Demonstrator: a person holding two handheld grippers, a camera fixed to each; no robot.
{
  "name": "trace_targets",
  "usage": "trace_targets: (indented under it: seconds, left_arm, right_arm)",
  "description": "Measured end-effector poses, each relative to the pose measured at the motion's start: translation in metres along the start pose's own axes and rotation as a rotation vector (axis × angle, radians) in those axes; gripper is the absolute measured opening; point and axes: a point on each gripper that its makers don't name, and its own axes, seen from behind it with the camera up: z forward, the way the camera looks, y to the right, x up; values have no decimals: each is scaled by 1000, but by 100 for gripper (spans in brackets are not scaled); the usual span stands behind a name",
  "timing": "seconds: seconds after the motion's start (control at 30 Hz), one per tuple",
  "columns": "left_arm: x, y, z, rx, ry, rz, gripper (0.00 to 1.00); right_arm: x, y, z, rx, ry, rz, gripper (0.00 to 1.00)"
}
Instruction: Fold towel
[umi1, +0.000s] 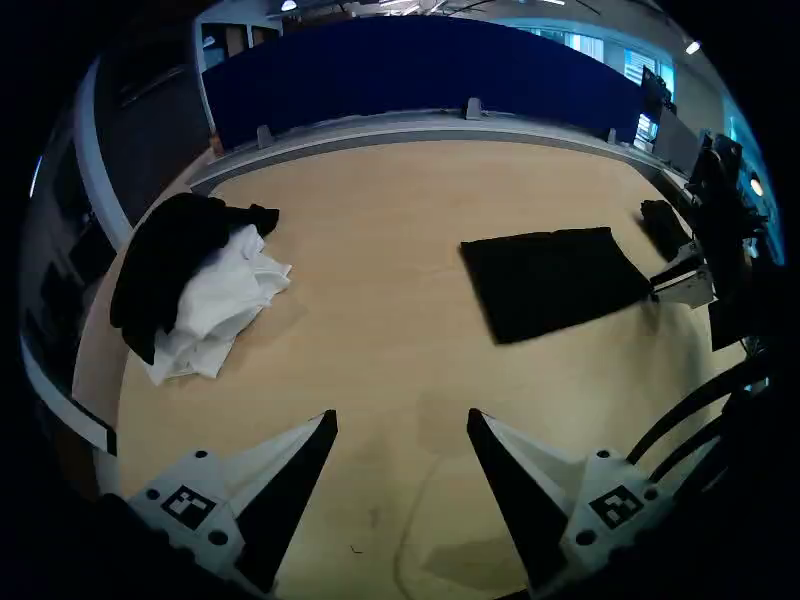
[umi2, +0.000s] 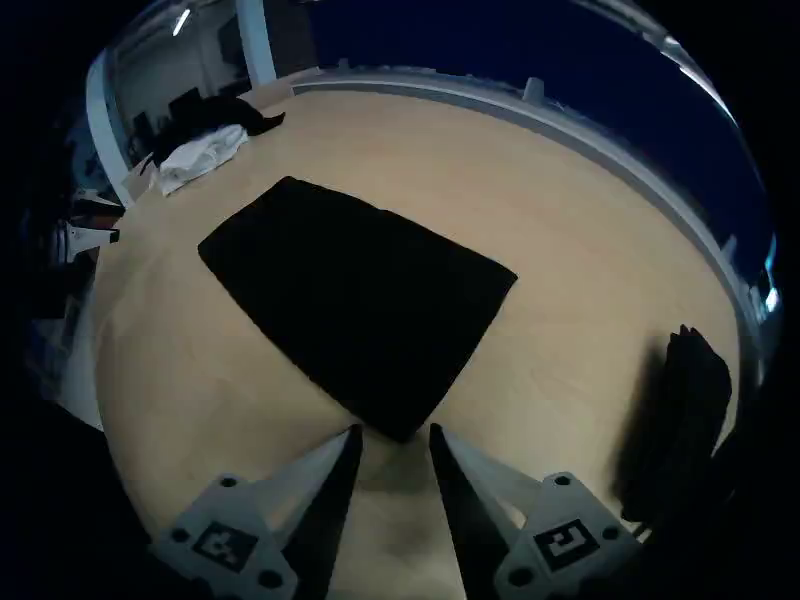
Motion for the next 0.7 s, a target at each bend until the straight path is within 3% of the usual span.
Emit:
trace_targets:
  seconds: [0.07,0.2,0.47,0.53,0.57,0.7]
  left_arm:
    - [0,0,-1,0,1,1,97]
    - [-1,1,-2,-1,1,4,97]
    - [-2,-1,-2,0,-1,14,97]
    - [-2,-1,-3,-1,0,15,97]
    - [-1,-2,-3,-1,1,15,97]
    - [0,-3,-4,-2,3,14,97]
  right_arm:
    - [-2,1,1,1,-4,4,40]
    - [0,1,2,2,1,11,38]
    - [-3,-1,1,11,-9,15,24]
    - [-4,1,3,-4,-12,17,7]
    - [-4,2,4,-12,-13,19,4]
    - [-2,0,5,-8,-6,20,3]
